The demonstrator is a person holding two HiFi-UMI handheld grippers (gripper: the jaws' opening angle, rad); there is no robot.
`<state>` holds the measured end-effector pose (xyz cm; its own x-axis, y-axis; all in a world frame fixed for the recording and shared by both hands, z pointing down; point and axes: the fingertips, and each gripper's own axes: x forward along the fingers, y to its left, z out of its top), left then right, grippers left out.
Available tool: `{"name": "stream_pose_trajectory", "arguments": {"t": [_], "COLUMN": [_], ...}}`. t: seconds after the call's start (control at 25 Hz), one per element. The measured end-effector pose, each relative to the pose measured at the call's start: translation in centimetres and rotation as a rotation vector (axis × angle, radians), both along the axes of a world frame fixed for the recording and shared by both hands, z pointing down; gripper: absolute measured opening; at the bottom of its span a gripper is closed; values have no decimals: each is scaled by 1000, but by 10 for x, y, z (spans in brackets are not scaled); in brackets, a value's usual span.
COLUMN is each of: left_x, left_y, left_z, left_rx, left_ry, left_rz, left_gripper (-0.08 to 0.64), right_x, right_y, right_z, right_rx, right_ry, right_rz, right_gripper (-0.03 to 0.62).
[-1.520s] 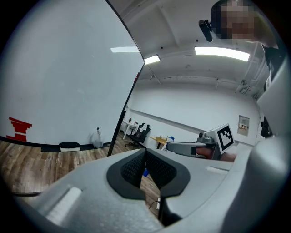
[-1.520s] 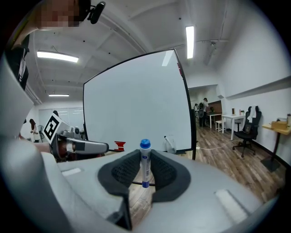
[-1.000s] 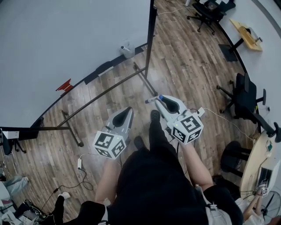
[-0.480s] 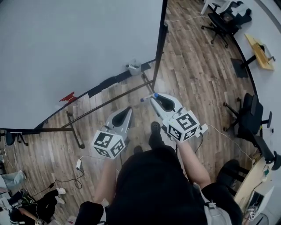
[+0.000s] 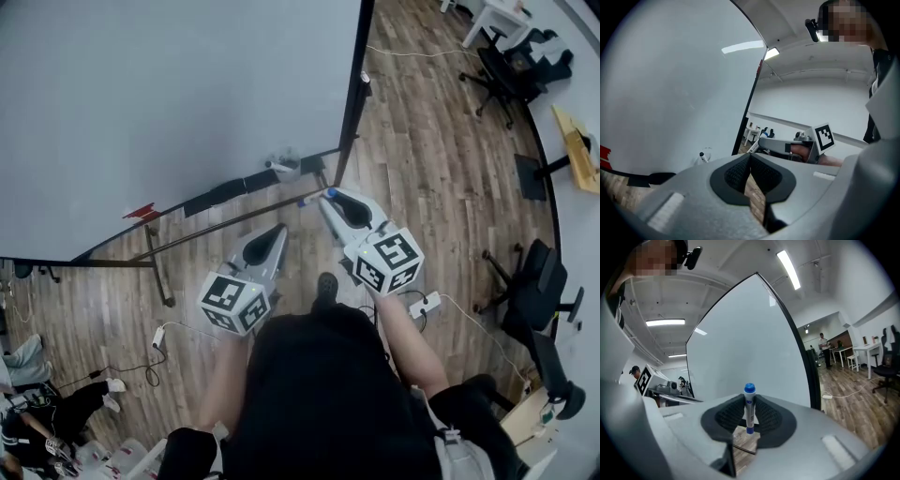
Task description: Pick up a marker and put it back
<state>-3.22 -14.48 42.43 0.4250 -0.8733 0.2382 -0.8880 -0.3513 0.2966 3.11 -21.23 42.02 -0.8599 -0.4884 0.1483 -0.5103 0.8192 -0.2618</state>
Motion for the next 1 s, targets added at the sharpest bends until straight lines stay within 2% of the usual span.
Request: {"name": "stream_pose_trajectory", "arguments": {"t": [0.2, 0.4, 0.6, 0.84, 1.0], "left_x": [-1, -10, -28, -53, -65], "left_y": [-15, -20, -27, -42, -53], "left_z": [1, 11, 15, 20, 14], "left_rx": [-8, -30, -33, -38, -30], "left_ry": [-8, 12, 29, 54, 68], "left_rz": [-57, -88, -60, 2, 21], "left_gripper": [11, 9, 9, 9, 9], "right_x": [-8, -28, -56, -74, -86], "right_y": [-28, -55, -72, -100, -112], "right_z": [4, 17, 25, 42, 48], "right_rx": [4, 8, 20, 17, 8], "right_ry": [-4, 19, 45, 105, 124], "right_rz": [-45, -33, -7, 93, 121], "right_gripper": [75, 75, 75, 75, 75]}}
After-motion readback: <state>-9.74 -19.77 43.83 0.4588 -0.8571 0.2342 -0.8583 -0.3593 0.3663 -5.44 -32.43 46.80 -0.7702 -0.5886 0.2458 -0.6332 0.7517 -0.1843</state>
